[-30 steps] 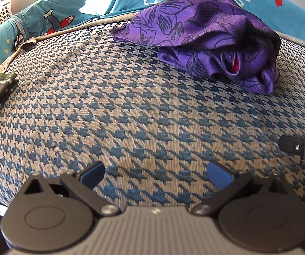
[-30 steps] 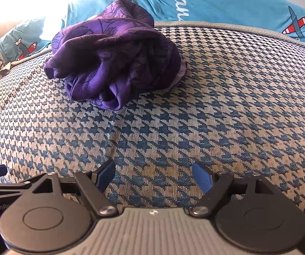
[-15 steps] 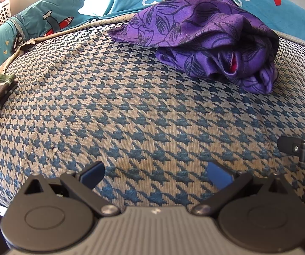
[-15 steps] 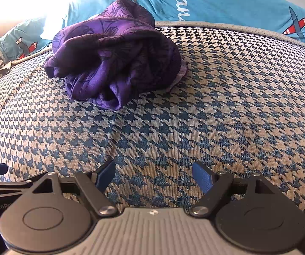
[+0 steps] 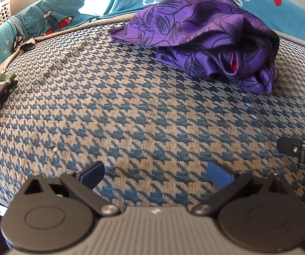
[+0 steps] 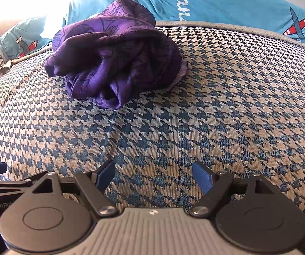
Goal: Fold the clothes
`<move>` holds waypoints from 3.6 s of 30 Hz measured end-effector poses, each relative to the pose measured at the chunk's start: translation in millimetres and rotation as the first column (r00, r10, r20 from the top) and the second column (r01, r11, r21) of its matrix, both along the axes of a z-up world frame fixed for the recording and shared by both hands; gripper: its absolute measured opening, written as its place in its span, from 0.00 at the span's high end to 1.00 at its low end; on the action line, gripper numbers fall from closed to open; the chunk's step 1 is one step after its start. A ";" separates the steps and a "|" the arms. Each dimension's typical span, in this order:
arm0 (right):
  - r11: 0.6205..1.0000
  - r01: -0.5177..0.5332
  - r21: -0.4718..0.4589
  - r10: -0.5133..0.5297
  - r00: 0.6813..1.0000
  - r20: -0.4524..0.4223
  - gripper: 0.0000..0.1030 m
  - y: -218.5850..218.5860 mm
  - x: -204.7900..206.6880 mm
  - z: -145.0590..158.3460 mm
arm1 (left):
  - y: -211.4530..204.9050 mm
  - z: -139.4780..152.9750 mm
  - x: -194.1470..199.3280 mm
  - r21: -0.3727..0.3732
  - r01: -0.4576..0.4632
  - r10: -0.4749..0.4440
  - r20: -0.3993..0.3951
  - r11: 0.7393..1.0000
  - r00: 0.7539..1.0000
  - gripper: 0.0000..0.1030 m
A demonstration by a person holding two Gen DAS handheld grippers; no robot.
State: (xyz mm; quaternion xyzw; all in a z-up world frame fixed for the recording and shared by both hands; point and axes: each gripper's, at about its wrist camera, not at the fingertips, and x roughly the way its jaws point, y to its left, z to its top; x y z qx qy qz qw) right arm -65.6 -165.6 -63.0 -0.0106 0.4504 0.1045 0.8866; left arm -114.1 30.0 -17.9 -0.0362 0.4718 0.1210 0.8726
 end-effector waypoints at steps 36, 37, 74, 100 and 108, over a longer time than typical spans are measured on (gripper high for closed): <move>1.000 -0.020 -0.010 0.020 1.000 0.001 0.22 -0.1 0.9 -1.1 | 0.1 -0.3 0.5 -0.004 -0.006 0.006 -0.002 1.000 1.000 0.00; 1.000 -0.020 -0.010 0.020 1.000 0.001 0.22 -0.1 0.9 -1.1 | 0.1 -0.4 0.5 -0.004 -0.006 0.006 -0.002 1.000 1.000 0.00; 0.990 -0.139 0.026 0.133 0.977 0.166 0.22 13.9 -2.0 29.5 | 13.2 6.4 21.5 -0.062 0.022 -0.021 0.016 0.998 1.000 0.00; 0.853 -0.481 -0.203 0.522 0.780 0.345 0.21 111.2 57.2 53.5 | 127.1 29.4 120.9 -0.005 -0.192 0.192 0.044 0.981 0.980 0.00; 0.871 -0.423 -0.251 0.489 0.803 0.340 0.35 123.1 83.0 33.1 | 130.0 25.6 144.5 -0.003 -0.204 0.204 0.033 0.979 0.978 0.00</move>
